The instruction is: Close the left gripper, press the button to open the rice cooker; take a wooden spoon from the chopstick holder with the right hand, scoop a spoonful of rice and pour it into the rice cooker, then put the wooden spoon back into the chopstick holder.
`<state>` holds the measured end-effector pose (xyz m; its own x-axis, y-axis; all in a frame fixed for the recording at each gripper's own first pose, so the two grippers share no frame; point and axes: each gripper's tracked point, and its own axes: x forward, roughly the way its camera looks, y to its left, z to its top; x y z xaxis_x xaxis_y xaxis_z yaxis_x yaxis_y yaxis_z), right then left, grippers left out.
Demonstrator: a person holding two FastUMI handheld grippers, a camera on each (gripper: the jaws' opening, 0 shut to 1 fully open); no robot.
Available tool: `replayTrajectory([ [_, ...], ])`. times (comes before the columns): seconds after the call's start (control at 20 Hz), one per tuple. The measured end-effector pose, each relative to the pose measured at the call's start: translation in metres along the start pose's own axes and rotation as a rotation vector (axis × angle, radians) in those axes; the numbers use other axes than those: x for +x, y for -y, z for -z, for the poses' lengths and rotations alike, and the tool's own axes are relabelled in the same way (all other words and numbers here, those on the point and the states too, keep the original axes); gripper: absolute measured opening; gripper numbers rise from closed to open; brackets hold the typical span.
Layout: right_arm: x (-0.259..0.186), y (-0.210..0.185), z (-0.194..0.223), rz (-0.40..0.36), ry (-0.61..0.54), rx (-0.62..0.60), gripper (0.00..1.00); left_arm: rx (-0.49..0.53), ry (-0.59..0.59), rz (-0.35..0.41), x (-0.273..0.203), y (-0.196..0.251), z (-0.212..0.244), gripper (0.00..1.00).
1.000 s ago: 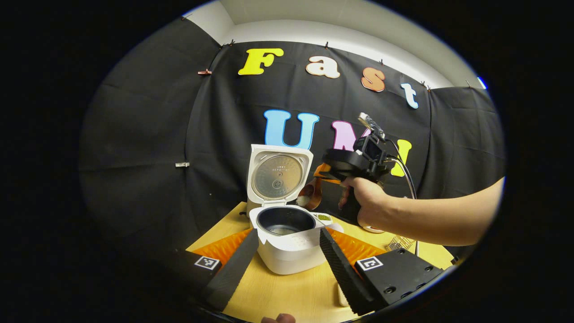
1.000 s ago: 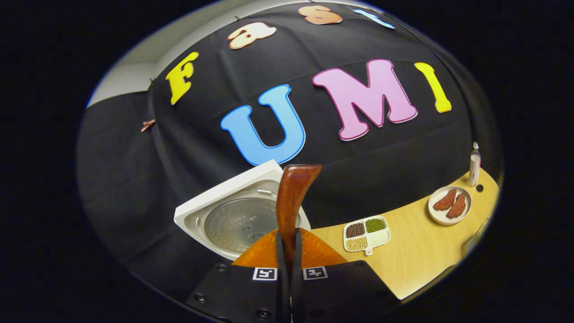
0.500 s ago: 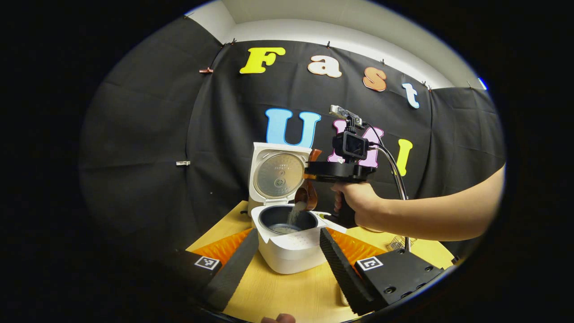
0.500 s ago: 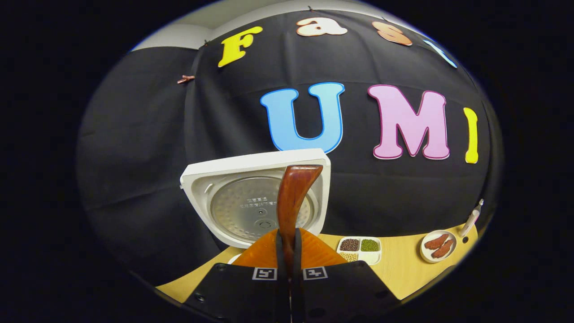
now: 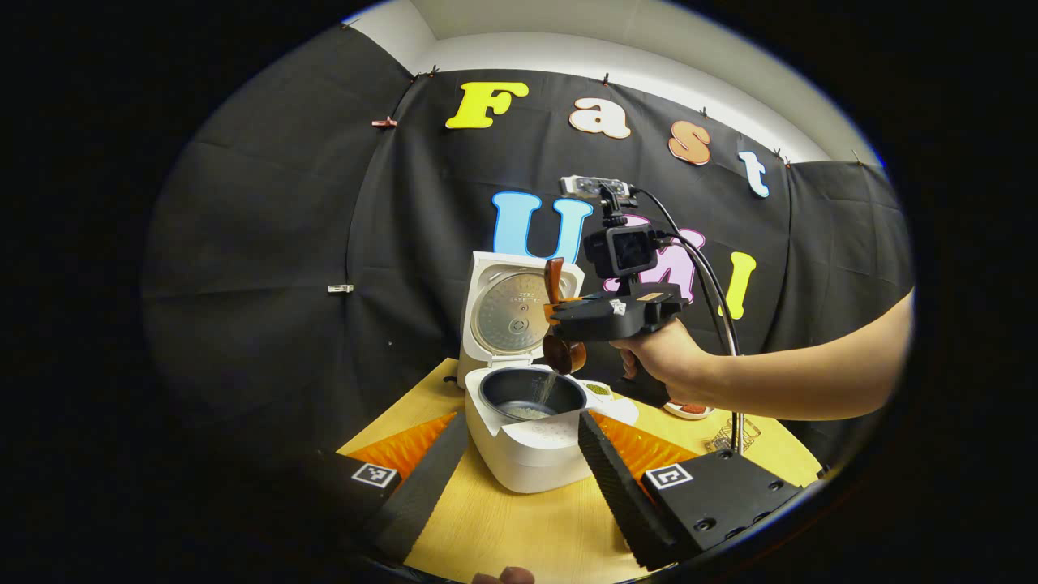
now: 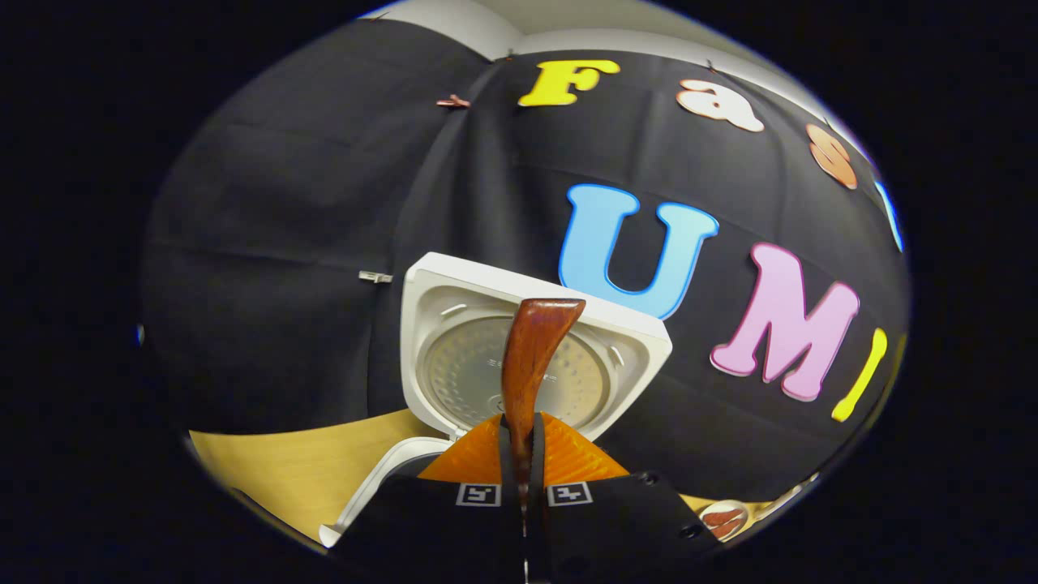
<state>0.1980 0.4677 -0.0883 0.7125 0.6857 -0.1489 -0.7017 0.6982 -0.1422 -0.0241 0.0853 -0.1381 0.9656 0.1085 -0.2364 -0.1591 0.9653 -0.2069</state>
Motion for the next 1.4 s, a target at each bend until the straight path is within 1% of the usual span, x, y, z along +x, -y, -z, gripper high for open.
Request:
replayTrajectory([
  [0.05, -0.001, -0.004, -0.001, -0.009, 0.006, -0.028, 0.06, 0.001, 0.001, 0.002, 0.000, 0.001, 0.000, 0.95],
  [0.25, -0.003, -0.015, -0.001, -0.028, 0.016, -0.088, 0.06, 0.001, 0.004, 0.004, 0.002, 0.001, -0.001, 0.95],
  [0.3, -0.002, -0.015, 0.001, -0.030, 0.012, -0.079, 0.10, -0.004, 0.002, 0.003, 0.002, 0.001, 0.000, 0.95],
  [0.35, -0.002, -0.014, 0.002, -0.033, 0.006, -0.046, 0.06, -0.008, 0.000, 0.002, 0.001, 0.001, 0.001, 0.95],
  [0.4, -0.001, -0.011, 0.002, -0.031, 0.001, 0.010, 0.06, -0.011, -0.003, 0.001, 0.000, 0.002, 0.003, 0.95],
  [0.5, -0.001, 0.001, 0.005, -0.013, -0.017, 0.166, 0.06, -0.010, -0.002, -0.004, -0.001, 0.001, 0.003, 0.95],
  [0.6, -0.003, 0.007, 0.004, 0.016, -0.028, 0.336, 0.06, -0.007, -0.001, -0.006, -0.002, 0.001, 0.003, 0.95],
  [0.7, -0.009, 0.025, 0.003, 0.050, -0.022, 0.482, 0.06, -0.006, -0.001, -0.007, -0.003, 0.003, 0.004, 0.95],
  [0.8, -0.015, 0.040, -0.003, 0.067, -0.008, 0.601, 0.06, 0.000, 0.001, -0.004, -0.004, 0.006, 0.002, 0.95],
  [0.95, -0.031, 0.055, -0.007, 0.066, 0.012, 0.768, 0.06, 0.010, 0.008, -0.001, -0.004, 0.011, -0.002, 0.95],
  [1.15, -0.068, 0.076, -0.009, 0.088, 0.064, 0.946, 0.06, 0.036, 0.019, 0.000, -0.003, 0.018, -0.007, 0.95],
  [1.2, -0.078, 0.085, -0.010, 0.096, 0.080, 0.975, 0.10, 0.040, 0.024, 0.002, -0.003, 0.020, -0.009, 0.95],
  [1.25, -0.089, 0.097, -0.007, 0.107, 0.097, 0.998, 0.06, 0.045, 0.029, 0.007, -0.001, 0.023, -0.012, 0.95],
  [1.4, -0.127, 0.134, 0.010, 0.143, 0.127, 1.052, 0.06, 0.060, 0.042, 0.017, 0.002, 0.033, -0.018, 0.95],
])
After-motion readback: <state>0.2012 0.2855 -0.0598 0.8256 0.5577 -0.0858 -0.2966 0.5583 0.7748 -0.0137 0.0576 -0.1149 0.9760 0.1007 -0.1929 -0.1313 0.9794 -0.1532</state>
